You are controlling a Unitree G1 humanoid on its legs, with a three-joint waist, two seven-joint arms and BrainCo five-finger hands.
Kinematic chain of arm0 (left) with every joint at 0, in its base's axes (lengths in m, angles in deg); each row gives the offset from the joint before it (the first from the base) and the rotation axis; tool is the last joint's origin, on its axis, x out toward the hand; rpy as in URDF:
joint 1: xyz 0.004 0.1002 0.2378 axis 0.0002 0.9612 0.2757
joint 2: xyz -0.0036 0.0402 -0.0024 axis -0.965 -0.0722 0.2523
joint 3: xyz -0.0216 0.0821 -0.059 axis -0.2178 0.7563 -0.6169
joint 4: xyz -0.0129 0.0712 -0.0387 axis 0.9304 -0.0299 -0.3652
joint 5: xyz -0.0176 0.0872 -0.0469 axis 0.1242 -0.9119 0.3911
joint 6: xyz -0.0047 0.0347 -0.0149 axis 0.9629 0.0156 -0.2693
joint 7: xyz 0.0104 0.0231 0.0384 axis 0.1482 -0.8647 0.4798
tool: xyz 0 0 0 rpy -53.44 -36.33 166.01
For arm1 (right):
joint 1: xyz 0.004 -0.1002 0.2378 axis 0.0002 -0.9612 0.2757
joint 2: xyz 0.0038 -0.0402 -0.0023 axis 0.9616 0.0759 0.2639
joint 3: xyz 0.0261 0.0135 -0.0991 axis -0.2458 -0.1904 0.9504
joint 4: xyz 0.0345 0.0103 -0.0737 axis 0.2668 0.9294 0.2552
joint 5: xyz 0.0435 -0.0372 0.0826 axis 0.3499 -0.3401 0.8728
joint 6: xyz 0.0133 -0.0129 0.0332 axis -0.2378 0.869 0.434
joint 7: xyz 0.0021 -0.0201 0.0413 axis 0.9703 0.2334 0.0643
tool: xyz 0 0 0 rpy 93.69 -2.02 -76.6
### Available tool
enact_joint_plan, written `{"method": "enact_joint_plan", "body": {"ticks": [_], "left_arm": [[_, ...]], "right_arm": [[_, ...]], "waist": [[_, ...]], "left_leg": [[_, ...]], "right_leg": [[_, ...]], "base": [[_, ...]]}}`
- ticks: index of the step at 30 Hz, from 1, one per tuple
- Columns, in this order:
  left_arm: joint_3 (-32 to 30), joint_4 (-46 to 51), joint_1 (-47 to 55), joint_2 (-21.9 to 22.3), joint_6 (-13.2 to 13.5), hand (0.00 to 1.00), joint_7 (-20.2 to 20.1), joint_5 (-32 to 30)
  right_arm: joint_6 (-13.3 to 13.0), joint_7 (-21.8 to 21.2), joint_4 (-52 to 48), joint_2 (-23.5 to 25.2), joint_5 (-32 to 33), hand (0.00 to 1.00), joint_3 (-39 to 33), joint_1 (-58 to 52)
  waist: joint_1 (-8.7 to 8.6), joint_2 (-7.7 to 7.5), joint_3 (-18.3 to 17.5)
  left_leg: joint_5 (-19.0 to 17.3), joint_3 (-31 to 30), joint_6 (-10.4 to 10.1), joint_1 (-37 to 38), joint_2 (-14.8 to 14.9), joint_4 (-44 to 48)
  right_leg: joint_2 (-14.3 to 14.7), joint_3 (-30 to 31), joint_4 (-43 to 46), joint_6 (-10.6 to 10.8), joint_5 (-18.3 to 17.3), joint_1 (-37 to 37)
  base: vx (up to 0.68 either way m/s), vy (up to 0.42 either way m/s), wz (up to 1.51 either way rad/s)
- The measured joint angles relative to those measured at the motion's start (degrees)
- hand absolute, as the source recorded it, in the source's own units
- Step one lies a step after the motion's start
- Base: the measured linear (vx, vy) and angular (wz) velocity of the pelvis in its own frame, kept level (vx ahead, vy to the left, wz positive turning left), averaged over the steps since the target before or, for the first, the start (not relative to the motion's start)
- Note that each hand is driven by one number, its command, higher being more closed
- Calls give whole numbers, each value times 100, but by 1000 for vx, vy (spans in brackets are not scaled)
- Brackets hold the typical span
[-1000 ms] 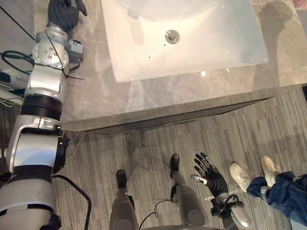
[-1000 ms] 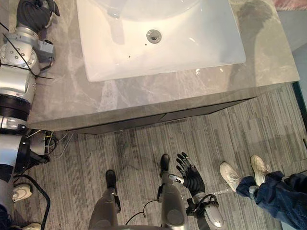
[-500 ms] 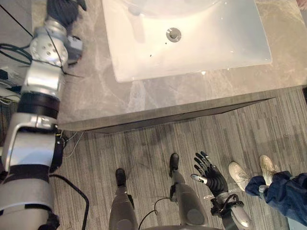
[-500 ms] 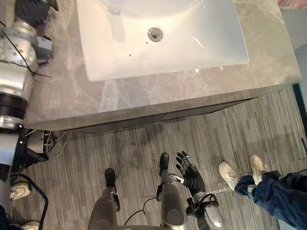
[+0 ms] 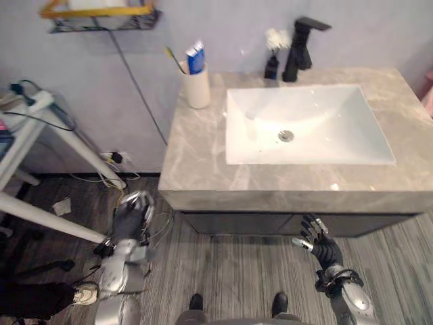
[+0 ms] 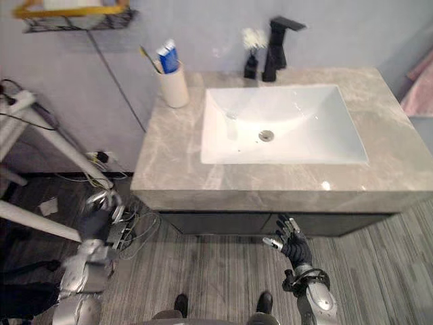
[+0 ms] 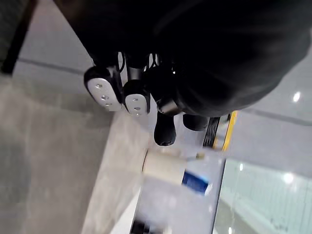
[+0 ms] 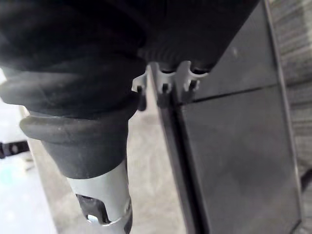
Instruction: Organize washtable
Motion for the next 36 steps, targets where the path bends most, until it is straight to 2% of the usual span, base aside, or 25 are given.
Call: {"method": "enact_joint_plan", "body": {"ticks": [2,6,7,12,14,16,20,23,25,28,30,31,32,33,34,35,36], "left_arm": [[-6,-369,288,155,-21,100,-164,125],[150,-1922,407,501,-213,100,-414,290],[235,-2370,389,567,-265,0,-467,292],[397,-4109,84,614,-309,0,-502,119],[407,-5002,-193,592,-323,0,-446,-220],[481,-5497,-354,524,-321,0,-346,-573],[490,-6206,-597,426,-311,0,-169,-639],[435,-6583,-863,387,-239,0,42,-1246],[300,-6721,-994,388,-251,0,212,-1785],[196,-6905,-1155,391,-330,0,294,-2229],[159,-7003,-1260,375,-409,0,320,-2365],[139,-7033,-1344,352,-450,0,392,-2470],[154,-7033,-1442,293,-501,0,493,-2646],[158,-7032,-1491,245,-530,0,550,-2766],[161,-7042,-1539,298,-564,0,557,-2853],[155,-7035,-1603,366,-576,0,562,-2877],[143,-7030,-1622,330,-579,0,568,-2889]], "right_arm": [[24,-4,133,152,-95,0,-10,-167],[38,-9,689,270,-248,0,-36,-516],[44,-10,896,282,-304,0,-23,-576],[31,10,1859,275,-385,0,11,-619],[18,51,2654,272,-552,0,-52,-450],[4,201,3331,268,-667,0,-143,-255],[-148,448,4214,156,-719,0,-509,107],[-170,634,4794,111,-750,0,-756,296],[-167,766,5088,69,-761,0,-812,435],[-130,841,5247,11,-823,0,-821,573],[-101,920,5249,-1,-994,0,-786,645],[-95,975,5260,-2,-1099,0,-714,722],[-87,1025,5300,19,-1207,0,-697,819],[-82,1027,5298,37,-1232,0,-708,903],[-84,1018,5305,-13,-1239,0,-713,996],[-123,1020,5308,-132,-1237,0,-710,1123],[-120,1021,5309,-120,-1240,0,-707,1166]], "waist": [[8,-13,-122],[17,-4,-238],[6,-8,-261],[-32,-67,-380],[-35,-86,-404],[-37,-82,-402],[-45,-82,-367],[-47,-121,-327],[-52,-95,-276],[-56,-70,-216],[-72,-94,-146],[-83,-176,-90],[-123,-301,-21],[-192,-338,57],[-240,-118,143],[-264,-55,248],[-284,-122,283]], "left_leg": [[5,-95,8,10,-20,13],[22,-156,27,102,-30,11],[22,-154,28,109,-30,11],[22,-143,29,186,-31,-11],[22,-135,29,200,-30,-19],[27,-120,23,305,-25,-55],[19,-13,23,583,-24,-109],[16,39,27,621,-19,-108],[-44,243,36,717,17,-119],[-188,817,8,851,52,-87],[-277,1302,-6,867,66,-29],[-359,1643,-12,815,74,28],[-406,1996,17,753,77,174],[-454,2247,70,685,104,256],[-452,2473,97,628,237,271],[-474,2860,82,589,407,345],[-528,2997,69,585,416,400]], "right_leg": [[-15,-89,0,27,-46,90],[-22,-221,-2,44,-75,256],[-23,-217,-3,44,-74,291],[-26,-207,-23,46,-74,344],[-26,-195,-25,46,-72,348],[-22,-161,-22,45,-68,369],[-27,-63,-20,54,-66,579],[-29,-15,-27,54,-66,601],[-7,189,-27,52,-66,524],[43,785,-1,15,7,260],[102,1284,-2,-10,130,-43],[150,1617,-1,-30,208,-270],[170,1730,-2,-163,274,-519],[149,1464,-1,-355,183,-670],[154,911,149,-677,-98,-804],[-9,-15,1643,-1024,-448,-1424],[-159,-399,2674,-1174,-624,-1651]], "base": [[-39,-7,35],[-53,-14,12],[-49,-4,0],[-14,-1,-1],[0,0,0],[14,-1,-8],[5,8,-12],[-40,14,-9],[-63,18,-48],[-32,35,-97],[-21,43,-139],[-10,36,-152],[-4,31,-166],[1,17,-140],[37,12,-139],[69,6,-120],[161,-2,-146]]}}
